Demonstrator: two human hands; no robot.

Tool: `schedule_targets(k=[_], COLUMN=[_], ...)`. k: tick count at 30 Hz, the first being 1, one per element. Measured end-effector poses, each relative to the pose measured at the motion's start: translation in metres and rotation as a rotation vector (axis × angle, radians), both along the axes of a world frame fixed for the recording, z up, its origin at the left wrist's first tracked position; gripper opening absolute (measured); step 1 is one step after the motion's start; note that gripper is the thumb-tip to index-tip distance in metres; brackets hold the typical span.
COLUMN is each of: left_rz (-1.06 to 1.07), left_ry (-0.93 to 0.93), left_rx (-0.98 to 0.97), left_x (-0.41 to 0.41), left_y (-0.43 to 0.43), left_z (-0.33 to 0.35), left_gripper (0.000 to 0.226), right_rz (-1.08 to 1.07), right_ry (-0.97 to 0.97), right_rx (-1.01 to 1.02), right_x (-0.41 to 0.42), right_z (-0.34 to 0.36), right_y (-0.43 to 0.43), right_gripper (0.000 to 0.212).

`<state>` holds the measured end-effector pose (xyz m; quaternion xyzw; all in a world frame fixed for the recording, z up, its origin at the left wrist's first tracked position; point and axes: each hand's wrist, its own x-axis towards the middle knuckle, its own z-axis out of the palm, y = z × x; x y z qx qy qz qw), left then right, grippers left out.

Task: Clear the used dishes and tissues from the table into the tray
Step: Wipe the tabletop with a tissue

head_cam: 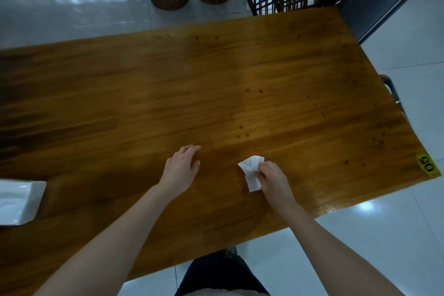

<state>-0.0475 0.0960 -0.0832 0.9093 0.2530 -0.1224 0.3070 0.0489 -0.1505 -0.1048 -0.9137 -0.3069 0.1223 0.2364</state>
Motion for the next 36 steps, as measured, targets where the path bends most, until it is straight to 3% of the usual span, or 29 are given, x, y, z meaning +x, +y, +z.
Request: schedule_targets(k=[15, 22, 26, 31, 36], left_rz=[-0.077, -0.018, 0.01, 0.005, 0.026], left_ry=[-0.002, 0.028, 0.022, 0.008, 0.01], left_rx=[0.079, 0.094, 0.129, 0.14, 0.133], left_x=[0.039, 0.056, 0.063, 0.066, 0.072], left_y=[0.015, 0.011, 0.012, 0.014, 0.014], left_z=[-0.003, 0.002, 0.003, -0.001, -0.001], left_gripper=[0.049, 0.051, 0.051, 0.05, 0.05], right_rz=[-0.224, 0.045, 0.214, 0.073, 0.081], right_ry=[0.006, 0.052, 0.042, 0.018, -0.008], right_rx=[-0.025, 0.043, 0.015, 0.003, -0.068], right_x=[0.074, 0.031, 0.056, 0.107, 0.091], right_z=[-0.001, -0.003, 0.0, 0.001, -0.001], right_y=[-0.006, 0.042, 0.067, 0.056, 0.05], right_gripper=[0.015, 0.012, 0.017, 0.02, 0.048])
